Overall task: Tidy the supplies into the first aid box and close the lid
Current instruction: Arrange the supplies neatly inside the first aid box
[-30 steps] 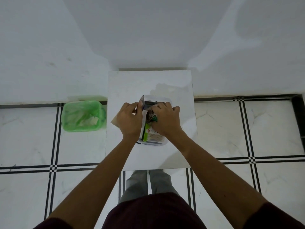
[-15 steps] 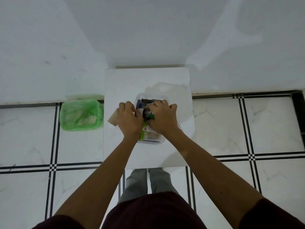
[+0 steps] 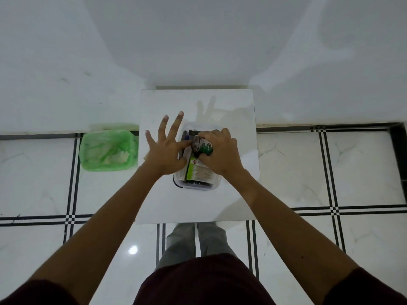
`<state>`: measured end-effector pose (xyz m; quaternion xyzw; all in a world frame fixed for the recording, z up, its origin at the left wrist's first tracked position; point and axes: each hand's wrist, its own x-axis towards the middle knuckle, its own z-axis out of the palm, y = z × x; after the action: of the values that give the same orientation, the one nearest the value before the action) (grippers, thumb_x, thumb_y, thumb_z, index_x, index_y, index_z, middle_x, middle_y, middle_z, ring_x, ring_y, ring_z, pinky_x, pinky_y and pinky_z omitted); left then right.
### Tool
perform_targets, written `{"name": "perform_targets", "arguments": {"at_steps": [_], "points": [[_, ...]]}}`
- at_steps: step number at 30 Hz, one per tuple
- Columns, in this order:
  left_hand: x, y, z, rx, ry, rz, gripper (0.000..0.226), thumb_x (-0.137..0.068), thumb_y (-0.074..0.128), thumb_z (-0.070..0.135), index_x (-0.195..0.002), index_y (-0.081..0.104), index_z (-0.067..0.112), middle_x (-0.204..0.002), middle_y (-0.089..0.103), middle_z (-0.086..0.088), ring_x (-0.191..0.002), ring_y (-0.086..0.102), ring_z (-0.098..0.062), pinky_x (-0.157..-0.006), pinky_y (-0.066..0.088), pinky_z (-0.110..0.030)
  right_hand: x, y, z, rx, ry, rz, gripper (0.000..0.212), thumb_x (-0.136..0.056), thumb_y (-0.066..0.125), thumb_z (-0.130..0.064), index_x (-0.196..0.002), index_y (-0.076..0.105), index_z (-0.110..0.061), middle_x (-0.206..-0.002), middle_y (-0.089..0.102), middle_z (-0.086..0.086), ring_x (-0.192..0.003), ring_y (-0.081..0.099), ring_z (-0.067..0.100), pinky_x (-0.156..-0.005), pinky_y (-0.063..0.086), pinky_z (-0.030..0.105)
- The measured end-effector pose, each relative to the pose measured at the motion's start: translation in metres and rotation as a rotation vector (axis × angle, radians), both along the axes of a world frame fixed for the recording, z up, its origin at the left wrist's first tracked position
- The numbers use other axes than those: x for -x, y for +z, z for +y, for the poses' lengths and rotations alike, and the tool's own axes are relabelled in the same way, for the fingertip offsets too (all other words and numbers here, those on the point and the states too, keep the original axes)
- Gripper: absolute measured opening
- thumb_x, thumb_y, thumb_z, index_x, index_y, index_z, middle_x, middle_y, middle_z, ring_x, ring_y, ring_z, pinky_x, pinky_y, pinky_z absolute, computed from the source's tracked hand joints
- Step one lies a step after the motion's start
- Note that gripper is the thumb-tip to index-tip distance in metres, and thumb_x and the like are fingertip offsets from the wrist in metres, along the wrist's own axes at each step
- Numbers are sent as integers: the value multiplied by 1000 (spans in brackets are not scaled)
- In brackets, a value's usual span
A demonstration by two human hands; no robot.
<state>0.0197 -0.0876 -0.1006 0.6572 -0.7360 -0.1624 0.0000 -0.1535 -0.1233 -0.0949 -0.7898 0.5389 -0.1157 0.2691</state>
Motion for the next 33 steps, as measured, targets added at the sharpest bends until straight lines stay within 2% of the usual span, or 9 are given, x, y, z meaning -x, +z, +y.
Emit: {"name": "perform_targets", "arguments": {"at_steps": [2, 5, 10, 18, 21, 24, 29, 33], "points": [[0, 5, -11, -98, -107, -130, 36, -79, 48, 42, -114, 56, 37, -159, -17, 1, -144, -18, -35, -97, 8, -83, -3, 3, 0, -11, 24, 23, 55, -67, 72, -26, -120, 59, -23, -111, 65, 1, -104, 46, 27, -76, 37, 40], [4, 8, -20, -234, -129, -188, 49, -79, 51, 47, -126, 48, 37, -157, -26, 5, -143, -25, -31, -95, 3, -83, -6, 3, 1, 9, 18, 81, 54, -67, 71, -25, -119, 60, -23, -110, 66, 1, -104, 47, 27, -75, 36, 39], [-2, 5, -14, -256, -55, -122, 75, -70, 64, 50, -136, 34, 34, -157, -23, 4, -144, -20, -31, -97, 15, -81, -12, 1, 3, -5, -23, 141, 54, -69, 68, -25, -122, 57, -22, -110, 63, 3, -108, 45, 28, -77, 35, 39], [2, 0, -11, -144, 41, -7, 55, -76, 61, 45, -127, 48, 28, -160, -1, -1, -146, -5, -33, -95, 29, -74, -21, 1, -5, -65, -41, 243, 45, -73, 64, -30, -117, 58, -24, -102, 59, 1, -106, 44, 25, -73, 27, 36], [3, -6, -11, -18, 7, -15, 42, -79, 57, 44, -115, 55, 22, -160, 12, -4, -146, 5, -36, -92, 33, -73, -21, 0, -6, -57, -47, 248, 44, -74, 63, -30, -117, 57, -21, -101, 59, 3, -106, 44, 25, -72, 28, 36], [5, -14, -6, 70, 61, 15, 32, -83, 53, 43, -106, 57, 20, -157, 23, -6, -144, 16, -36, -88, 38, -71, -25, 0, -7, -44, -69, 286, 41, -77, 60, -31, -116, 56, -19, -101, 59, 4, -105, 44, 25, -72, 29, 36], [4, -21, -2, 87, 138, 92, 37, -84, 49, 42, -113, 55, 19, -154, 29, -8, -141, 23, -37, -90, 39, -66, -34, -2, -10, -27, -49, 362, 38, -80, 56, -26, -117, 54, -18, -104, 60, 3, -107, 43, 25, -72, 26, 38], [-9, -21, 3, 169, 83, 209, 32, -87, 50, 41, -108, 59, 19, -148, 39, -10, -134, 33, -38, -81, 48, -61, -30, 1, -7, 25, -15, 261, 50, -77, 56, -14, -126, 51, -15, -110, 64, 3, -108, 45, 27, -74, 34, 38]]}}
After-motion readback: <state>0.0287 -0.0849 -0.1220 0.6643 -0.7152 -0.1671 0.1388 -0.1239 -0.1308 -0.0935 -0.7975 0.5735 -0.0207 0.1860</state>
